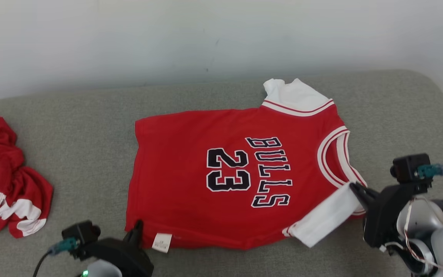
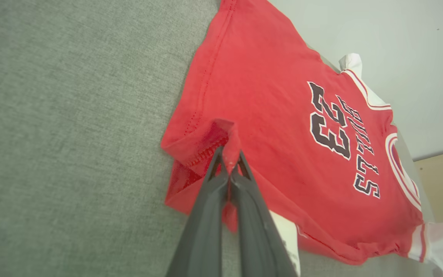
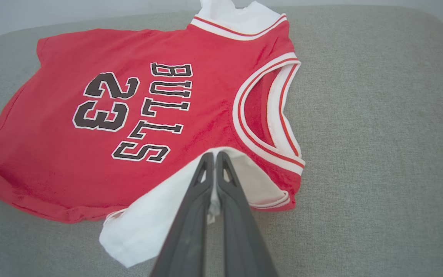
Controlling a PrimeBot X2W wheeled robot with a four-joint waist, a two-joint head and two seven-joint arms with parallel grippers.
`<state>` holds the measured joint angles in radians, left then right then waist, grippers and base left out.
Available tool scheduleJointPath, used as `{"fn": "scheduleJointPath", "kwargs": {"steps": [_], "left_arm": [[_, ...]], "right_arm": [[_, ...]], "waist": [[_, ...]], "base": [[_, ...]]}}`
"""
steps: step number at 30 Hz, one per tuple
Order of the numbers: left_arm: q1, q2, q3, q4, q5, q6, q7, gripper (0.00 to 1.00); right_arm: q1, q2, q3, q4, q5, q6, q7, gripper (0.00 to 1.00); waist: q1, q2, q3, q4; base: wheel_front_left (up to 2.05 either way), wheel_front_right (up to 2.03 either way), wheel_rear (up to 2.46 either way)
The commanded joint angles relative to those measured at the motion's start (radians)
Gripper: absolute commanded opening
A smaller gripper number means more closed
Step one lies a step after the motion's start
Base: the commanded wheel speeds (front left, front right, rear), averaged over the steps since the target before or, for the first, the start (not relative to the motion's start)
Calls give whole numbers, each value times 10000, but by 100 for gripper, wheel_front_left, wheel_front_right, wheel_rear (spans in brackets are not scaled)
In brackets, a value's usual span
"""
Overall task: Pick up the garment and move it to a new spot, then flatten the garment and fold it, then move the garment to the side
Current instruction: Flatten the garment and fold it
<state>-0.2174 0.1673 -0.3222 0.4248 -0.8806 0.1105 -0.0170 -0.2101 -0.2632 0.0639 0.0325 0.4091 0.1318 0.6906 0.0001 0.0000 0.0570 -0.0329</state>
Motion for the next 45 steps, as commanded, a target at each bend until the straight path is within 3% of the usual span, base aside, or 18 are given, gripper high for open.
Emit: {"fn": "scheduleJointPath", "kwargs": {"steps": [1,6,13,23,31,40,41,42,45], "left_arm": [[-274,-41,9,57,-69,125,150,0],[-1237,-162,-24,443,54,837,729,0],[-2065,-310,-44,1064,212,1157,714,0],[-2759,-395,-46,1628,261,970,399,0],[-3238,-403,-119,1918,320,880,313,0],[-3825,-433,-234,2543,565,764,-110,0],[-3869,-427,-287,2650,619,751,-177,63],[-3889,-455,-305,2767,613,748,-231,100],[-3897,-468,-386,3041,723,773,-475,100]], "right_arm": [[-246,-113,86,201,60,-24,-142,0],[-1570,-285,573,1463,176,-24,-1064,0],[-2849,-472,1169,2776,396,-24,-2546,0],[-3847,-744,1606,3829,653,-24,-4252,0],[-4183,-890,1826,4423,731,-24,-4662,0],[-4637,-501,1806,5714,520,-24,-5020,0],[-4684,-432,1802,5880,504,-24,-5068,98],[-4737,-333,1816,5976,515,-24,-5187,100],[-4879,-167,1769,6163,512,-24,-5739,100]], "waist": [[-1,0,170,130],[-1,0,470,279],[-1,0,863,379],[-1,0,1157,404],[-1,0,1329,428],[-1,0,1514,410],[-1,0,1518,409],[-1,0,1515,411],[-1,0,1473,419]], "base": [[0,0,0],[0,0,0],[0,0,0],[0,0,0],[0,0,0],[0,0,0],[0,0,0],[0,0,0],[0,0,0]]}}
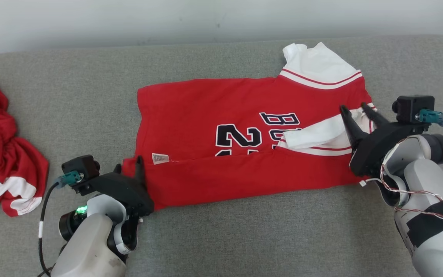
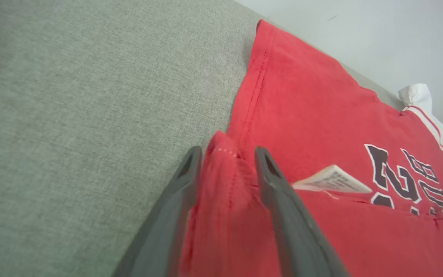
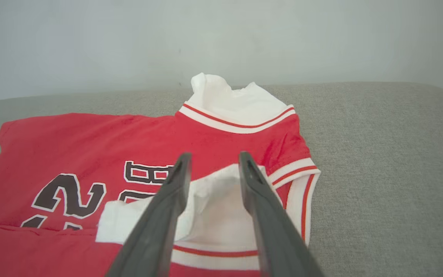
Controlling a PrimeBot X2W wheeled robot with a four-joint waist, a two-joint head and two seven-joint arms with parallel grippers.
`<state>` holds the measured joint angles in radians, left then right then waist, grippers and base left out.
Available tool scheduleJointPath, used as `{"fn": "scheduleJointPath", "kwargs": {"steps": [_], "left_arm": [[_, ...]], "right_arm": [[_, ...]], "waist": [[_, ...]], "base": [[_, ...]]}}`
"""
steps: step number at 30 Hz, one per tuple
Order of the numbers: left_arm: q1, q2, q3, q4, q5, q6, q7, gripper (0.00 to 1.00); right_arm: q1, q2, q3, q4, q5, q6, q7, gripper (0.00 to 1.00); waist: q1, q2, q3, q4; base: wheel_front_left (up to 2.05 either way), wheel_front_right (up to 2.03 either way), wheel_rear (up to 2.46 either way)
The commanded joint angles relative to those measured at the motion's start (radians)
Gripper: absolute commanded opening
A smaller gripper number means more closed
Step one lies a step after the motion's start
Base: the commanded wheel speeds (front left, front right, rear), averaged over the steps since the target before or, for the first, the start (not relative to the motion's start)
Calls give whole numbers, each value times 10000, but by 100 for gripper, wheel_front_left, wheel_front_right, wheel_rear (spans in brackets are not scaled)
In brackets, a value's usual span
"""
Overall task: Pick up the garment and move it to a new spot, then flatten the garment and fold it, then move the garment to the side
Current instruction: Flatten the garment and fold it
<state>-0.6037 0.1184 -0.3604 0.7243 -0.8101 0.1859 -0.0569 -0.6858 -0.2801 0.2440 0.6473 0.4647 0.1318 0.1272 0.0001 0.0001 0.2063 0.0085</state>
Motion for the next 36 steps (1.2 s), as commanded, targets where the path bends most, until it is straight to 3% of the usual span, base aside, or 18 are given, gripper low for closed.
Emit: {"fn": "scheduleJointPath", "kwargs": {"steps": [1,8,15,20,26,36], "left_arm": [[-12,29,-26,115,75,9,-165,100],[430,360,-441,105,749,-256,-1204,100],[1555,838,-1442,-792,2207,294,-1909,100],[2038,1012,-1687,-1097,2517,768,-1804,100],[1723,1111,-1815,-954,2791,1233,-1488,100],[1385,1035,-2191,-704,2923,1100,-961,100]], "right_arm": [[-146,36,-28,36,-37,-24,-295,100],[159,-99,-141,-226,194,-24,-942,100],[1598,-301,-970,-291,110,-24,1027,100],[2410,52,-1767,-802,-162,-24,1879,100],[2269,546,-2523,-826,-998,-24,2312,100],[1569,1038,-3477,-261,-2398,-24,2526,100]], "waist": [[-1,-1,-53,18],[-1,-1,-456,90],[-1,-1,-813,58],[-1,-1,-746,-90],[-1,-1,-426,-269],[-1,-1,89,-179]], "base": [[0,0,0],[0,0,0],[0,0,0],[0,0,0],[0,0,0],[0,0,0]]}}
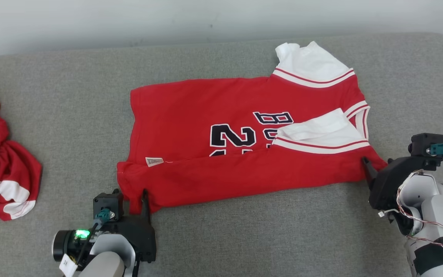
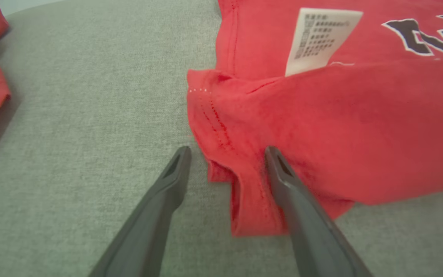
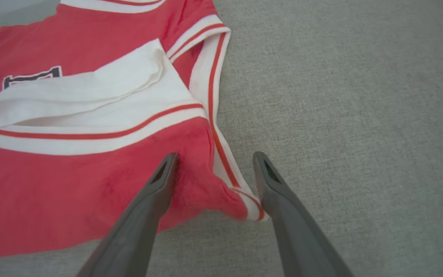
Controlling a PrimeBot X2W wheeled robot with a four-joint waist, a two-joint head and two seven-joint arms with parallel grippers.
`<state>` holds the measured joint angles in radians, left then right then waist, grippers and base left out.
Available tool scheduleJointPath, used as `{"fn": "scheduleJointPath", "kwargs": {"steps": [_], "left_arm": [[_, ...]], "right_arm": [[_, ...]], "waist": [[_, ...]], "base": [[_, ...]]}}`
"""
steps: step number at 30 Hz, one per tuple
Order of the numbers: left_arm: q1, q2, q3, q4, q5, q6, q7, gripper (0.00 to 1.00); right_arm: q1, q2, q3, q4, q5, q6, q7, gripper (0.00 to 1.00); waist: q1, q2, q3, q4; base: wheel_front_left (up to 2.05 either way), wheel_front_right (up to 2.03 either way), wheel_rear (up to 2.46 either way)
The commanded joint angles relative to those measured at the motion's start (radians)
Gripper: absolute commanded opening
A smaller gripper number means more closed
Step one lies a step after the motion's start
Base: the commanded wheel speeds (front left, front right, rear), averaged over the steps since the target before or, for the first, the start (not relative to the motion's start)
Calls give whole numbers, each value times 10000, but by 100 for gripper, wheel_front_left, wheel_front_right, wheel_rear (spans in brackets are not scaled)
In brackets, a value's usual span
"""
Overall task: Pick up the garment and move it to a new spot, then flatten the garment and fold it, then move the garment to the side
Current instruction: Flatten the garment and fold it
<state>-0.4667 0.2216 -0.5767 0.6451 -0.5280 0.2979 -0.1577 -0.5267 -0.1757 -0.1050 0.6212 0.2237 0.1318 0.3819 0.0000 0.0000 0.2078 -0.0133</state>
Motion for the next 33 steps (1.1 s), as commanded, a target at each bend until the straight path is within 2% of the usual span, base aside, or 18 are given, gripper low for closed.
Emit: {"fn": "scheduleJointPath", "kwargs": {"steps": [1,5,11,12,13,20,24,33], "left_arm": [[11,-8,-62,108,108,-42,80,100],[-8,-42,-210,168,125,-90,237,100],[186,-169,-558,426,-46,-358,900,100],[227,-213,-600,486,-102,-438,1037,48],[259,-248,-651,554,-155,-506,1189,0],[548,-235,-688,548,-427,-724,1361,0],[792,-23,-788,242,-413,-775,1423,0],[1920,700,-776,-1428,-543,-370,1718,0]], "right_arm": [[-72,38,-89,72,-168,-24,94,100],[-203,138,-359,229,-852,-24,684,100],[206,335,-249,249,-916,-24,1770,100],[258,353,-234,178,-870,-24,1824,37],[297,363,-243,66,-822,-24,1774,0],[791,388,-582,-866,-298,-24,980,0],[1507,443,-683,-1578,32,-24,816,0],[3571,790,-975,-3541,490,-24,922,0]], "waist": [[0,0,112,58],[0,0,192,117],[0,0,194,142],[0,0,184,140],[0,0,168,136],[0,0,-295,109],[0,0,-686,93],[0,0,-1234,-19]], "base": [[0,0,0],[0,0,0],[0,0,0],[0,0,0],[0,0,0],[0,0,0],[0,0,0],[0,0,0]]}}
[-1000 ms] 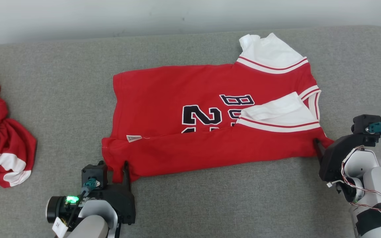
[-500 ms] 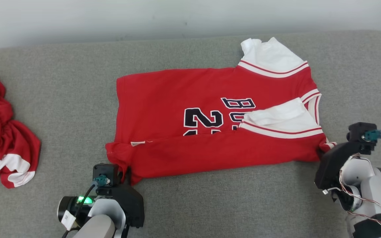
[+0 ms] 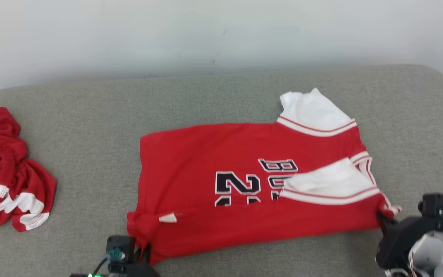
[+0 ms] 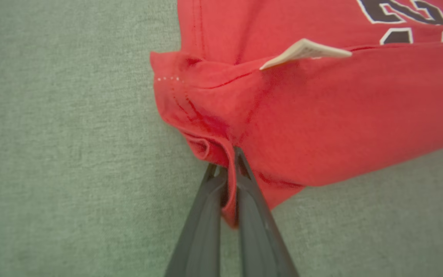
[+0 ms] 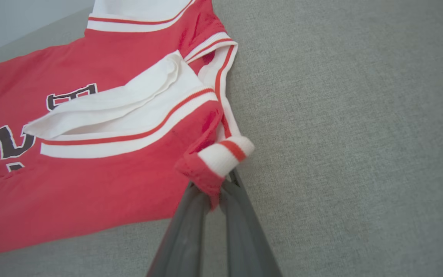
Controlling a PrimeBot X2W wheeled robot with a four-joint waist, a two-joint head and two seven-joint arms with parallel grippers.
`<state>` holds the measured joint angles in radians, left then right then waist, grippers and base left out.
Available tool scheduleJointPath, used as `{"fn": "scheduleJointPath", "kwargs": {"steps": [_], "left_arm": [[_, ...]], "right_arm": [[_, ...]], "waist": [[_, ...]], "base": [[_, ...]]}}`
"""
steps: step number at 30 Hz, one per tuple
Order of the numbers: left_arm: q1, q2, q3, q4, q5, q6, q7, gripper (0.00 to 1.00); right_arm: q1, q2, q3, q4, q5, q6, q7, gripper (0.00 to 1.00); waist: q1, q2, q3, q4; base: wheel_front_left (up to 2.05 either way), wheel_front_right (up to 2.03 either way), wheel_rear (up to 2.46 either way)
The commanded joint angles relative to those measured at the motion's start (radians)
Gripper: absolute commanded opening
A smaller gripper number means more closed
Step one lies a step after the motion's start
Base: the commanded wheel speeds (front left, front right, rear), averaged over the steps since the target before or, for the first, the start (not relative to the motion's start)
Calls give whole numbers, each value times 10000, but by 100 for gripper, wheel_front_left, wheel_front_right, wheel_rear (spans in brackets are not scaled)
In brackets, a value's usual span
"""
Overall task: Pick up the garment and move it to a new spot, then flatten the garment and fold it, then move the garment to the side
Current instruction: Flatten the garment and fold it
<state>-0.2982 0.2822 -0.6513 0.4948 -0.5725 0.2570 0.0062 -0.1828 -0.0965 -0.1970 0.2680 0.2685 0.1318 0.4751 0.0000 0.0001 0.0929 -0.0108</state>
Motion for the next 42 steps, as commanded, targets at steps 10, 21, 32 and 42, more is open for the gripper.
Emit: {"fn": "scheduleJointPath", "kwargs": {"steps": [10,21,32,42], "left_arm": [[1417,697,37,-1397,-226,709,579,100],[1643,1147,463,-2822,-571,1387,1189,100],[-1520,1493,1065,-2720,-1163,882,3393,100],[-4486,1063,758,-644,-1040,-220,4164,100]], "right_arm": [[1557,325,-490,-146,-370,-26,-163,100],[1007,29,-634,-984,-1131,-24,164,100],[-2161,-1944,1273,-1628,-288,-24,2435,100],[-5848,-2166,3048,887,489,-24,2076,100]], "waist": [[0,-1,-170,-111],[0,-1,-508,-141],[0,-1,463,-259],[0,-1,1888,-383]], "base": [[0,0,0],[0,0,0],[0,0,0],[0,0,0]]}}
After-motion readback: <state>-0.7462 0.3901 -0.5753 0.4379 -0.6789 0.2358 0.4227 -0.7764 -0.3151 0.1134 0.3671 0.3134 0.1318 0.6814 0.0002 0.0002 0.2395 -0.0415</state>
